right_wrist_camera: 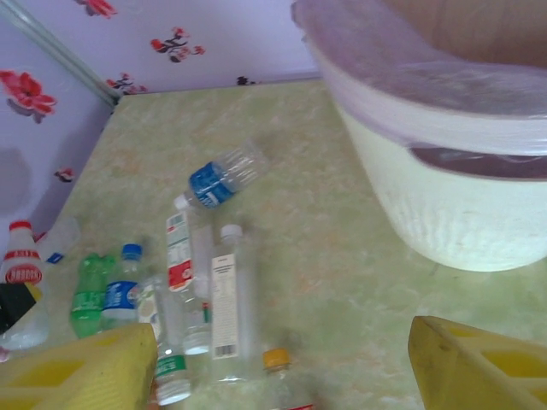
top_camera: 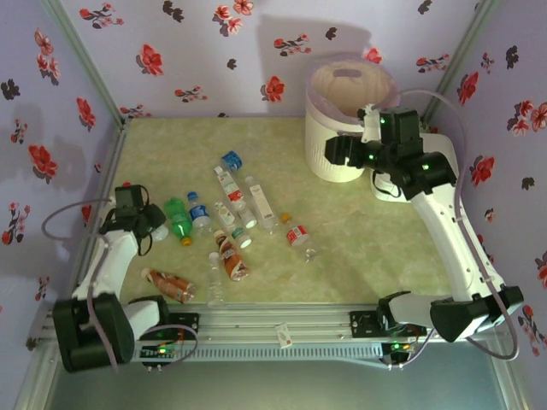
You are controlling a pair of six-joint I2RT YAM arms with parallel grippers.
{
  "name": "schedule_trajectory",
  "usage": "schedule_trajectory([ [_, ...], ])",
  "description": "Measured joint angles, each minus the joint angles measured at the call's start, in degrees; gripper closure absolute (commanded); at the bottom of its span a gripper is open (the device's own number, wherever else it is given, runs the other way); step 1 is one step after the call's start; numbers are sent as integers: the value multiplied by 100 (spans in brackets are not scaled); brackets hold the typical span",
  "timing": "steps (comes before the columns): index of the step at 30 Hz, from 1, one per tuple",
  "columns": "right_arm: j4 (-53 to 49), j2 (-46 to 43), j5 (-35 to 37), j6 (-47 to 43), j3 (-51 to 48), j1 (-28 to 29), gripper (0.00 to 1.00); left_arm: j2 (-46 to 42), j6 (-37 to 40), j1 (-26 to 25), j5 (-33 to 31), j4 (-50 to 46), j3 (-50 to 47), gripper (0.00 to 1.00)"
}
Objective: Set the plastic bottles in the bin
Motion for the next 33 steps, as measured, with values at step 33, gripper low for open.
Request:
schedule_trajectory([
  [33,2922,2500,-1464,2114,155,1720,20,654,4,-3718,2430,3042,599,72],
])
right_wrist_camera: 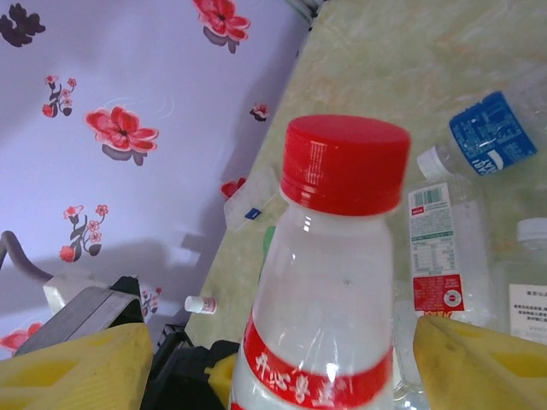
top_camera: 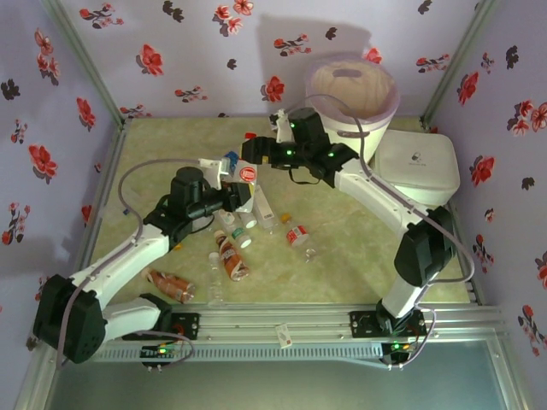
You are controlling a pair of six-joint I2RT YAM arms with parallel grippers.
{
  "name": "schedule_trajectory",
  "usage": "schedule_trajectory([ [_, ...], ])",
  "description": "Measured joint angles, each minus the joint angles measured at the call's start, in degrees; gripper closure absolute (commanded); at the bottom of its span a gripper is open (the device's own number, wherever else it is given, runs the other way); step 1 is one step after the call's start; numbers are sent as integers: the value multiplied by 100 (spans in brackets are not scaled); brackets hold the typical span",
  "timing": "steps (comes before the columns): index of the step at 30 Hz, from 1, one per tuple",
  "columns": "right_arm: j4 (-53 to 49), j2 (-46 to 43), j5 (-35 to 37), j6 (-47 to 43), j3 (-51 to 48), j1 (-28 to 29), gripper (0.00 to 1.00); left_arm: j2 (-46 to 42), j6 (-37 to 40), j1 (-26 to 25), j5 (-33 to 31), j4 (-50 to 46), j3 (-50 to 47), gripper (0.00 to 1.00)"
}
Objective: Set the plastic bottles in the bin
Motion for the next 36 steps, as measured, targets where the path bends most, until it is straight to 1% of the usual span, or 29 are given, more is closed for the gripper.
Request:
schedule_trajectory([
  [3,-4,140,-20,44,0,13,21,-2,20,-2,4,109,9,72],
  [7,11,299,-96,92,37,13,31,-2,57,-2,2,181,9,71],
  [10,72,330,-166,168,66,13,35,-2,66,-2,2,160,11,65],
  [12,76,330,-170,184,92,13,41,-2,101,-2,4,170,11,60],
  [14,76,330,-170,186,129,13,43,-2,122,-2,4,173,13,55],
  [16,74,330,-166,186,162,13,43,-2,144,-2,4,186,17,45],
  [18,74,330,-162,181,186,13,44,-2,179,-2,4,212,28,30],
  [20,26,330,-138,151,216,13,44,-2,199,-2,7,229,44,12],
  [22,-72,330,-96,66,278,13,45,-2,243,-2,4,254,55,1],
  [25,-313,330,42,-136,481,13,46,-35,273,-2,-2,223,55,0],
  [27,-540,330,186,-369,728,13,48,-125,291,-2,-22,153,55,0],
  [33,-1169,321,411,-887,1438,-90,48,-457,315,0,-262,39,52,0],
  [36,-1390,295,623,-1086,1373,-157,46,-299,319,0,-568,-496,234,2],
])
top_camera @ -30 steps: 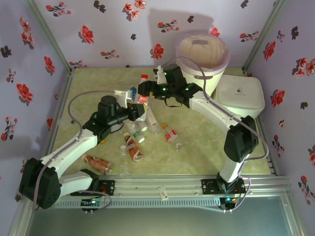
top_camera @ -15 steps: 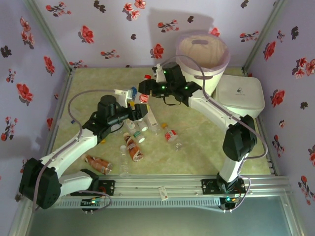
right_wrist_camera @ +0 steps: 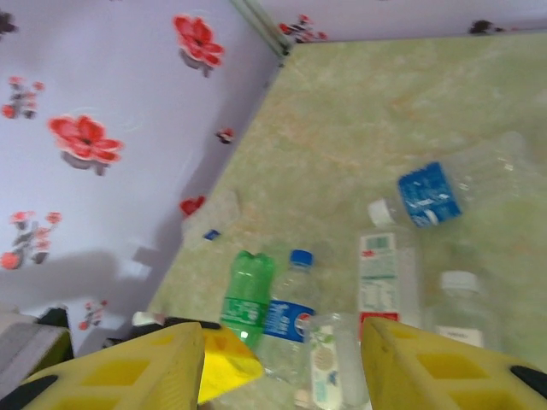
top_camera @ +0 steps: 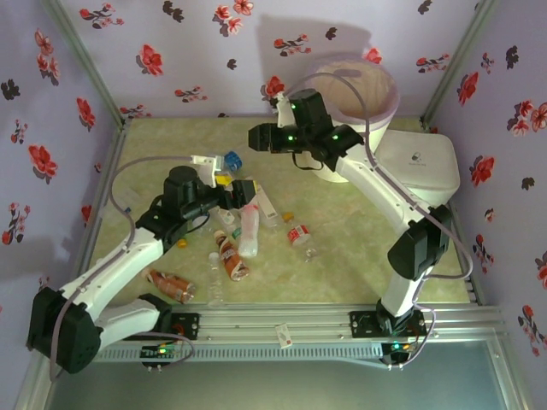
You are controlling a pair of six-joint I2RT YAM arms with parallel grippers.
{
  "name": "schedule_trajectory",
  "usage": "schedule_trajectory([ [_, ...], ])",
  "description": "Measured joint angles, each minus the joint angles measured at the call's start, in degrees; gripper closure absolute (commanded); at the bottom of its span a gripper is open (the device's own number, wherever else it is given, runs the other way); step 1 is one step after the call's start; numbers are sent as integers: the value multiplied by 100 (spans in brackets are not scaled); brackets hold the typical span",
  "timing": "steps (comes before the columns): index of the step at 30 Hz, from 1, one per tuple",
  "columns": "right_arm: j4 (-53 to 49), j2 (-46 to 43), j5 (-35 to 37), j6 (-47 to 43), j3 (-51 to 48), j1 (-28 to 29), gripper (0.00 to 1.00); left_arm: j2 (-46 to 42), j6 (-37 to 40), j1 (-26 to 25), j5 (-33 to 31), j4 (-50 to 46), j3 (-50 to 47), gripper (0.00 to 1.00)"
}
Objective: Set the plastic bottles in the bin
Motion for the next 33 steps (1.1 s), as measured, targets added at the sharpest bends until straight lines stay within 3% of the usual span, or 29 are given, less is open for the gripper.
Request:
schedule_trajectory([
  [7,-791,-190,579,-461,-802,-94,43,669,-94,-4,-457,-1143,372,6],
  [13,-1198,-1119,787,-483,-2164,-192,43,387,-358,-487,-1040,-2422,531,9],
  [19,-2050,-1700,1386,-487,-2680,800,43,-492,-826,-280,-1515,-2872,334,13],
  [24,-2494,-1427,1880,-472,-2848,1567,39,-636,-1134,74,-1692,-2855,111,10],
  [33,-2409,4,2275,-575,-2793,1996,35,-1078,-1174,557,-1711,-3005,72,7],
])
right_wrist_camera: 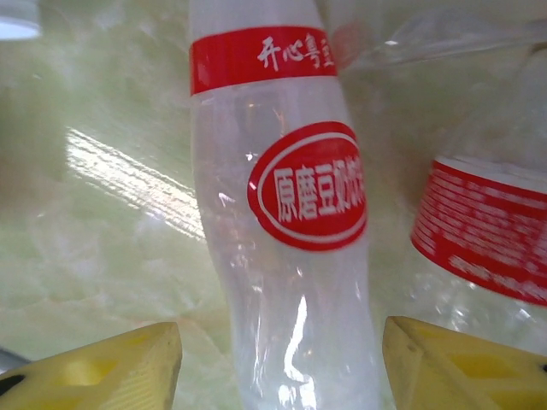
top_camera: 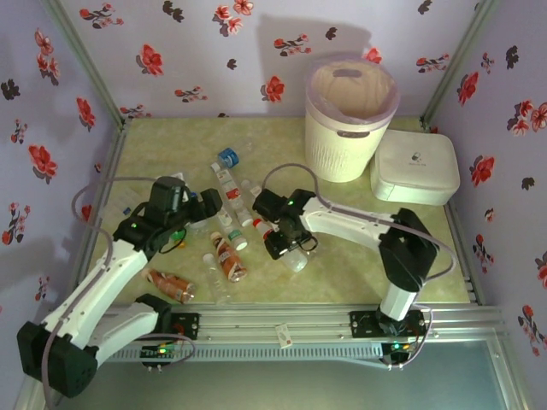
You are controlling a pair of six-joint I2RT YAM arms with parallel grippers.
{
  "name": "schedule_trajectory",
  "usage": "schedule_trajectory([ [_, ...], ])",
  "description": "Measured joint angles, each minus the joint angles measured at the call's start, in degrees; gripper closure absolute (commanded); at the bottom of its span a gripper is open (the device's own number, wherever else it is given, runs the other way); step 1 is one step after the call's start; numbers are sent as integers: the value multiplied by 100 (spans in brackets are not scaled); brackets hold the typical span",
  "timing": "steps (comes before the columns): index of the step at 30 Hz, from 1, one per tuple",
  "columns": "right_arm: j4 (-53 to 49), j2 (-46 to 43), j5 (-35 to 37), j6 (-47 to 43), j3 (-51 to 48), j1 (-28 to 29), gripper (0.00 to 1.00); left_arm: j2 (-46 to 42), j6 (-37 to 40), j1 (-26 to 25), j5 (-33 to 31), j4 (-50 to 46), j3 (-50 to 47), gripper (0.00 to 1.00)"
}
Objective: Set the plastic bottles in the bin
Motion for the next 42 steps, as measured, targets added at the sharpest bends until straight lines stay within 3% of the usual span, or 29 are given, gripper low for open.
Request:
schedule_trajectory([
  [6,251,474,31,-70,70,17,37,-494,0,363,-24,-114,-160,7],
  [14,382,754,48,-109,177,17,38,-437,2,446,-39,-129,-343,7],
  [19,413,793,66,-131,203,17,49,-424,0,446,-35,-120,-393,7],
  [26,291,614,114,-162,251,37,48,-426,0,485,-33,-101,-424,7],
  [30,-103,-22,90,-310,372,87,49,-396,0,533,-33,-85,-426,7],
  [37,-907,-1187,348,-772,1759,-160,50,-175,-2,590,-31,31,-426,6],
  [42,-1012,-1231,874,-1300,2957,-1078,50,-125,-28,595,-11,72,-426,6],
])
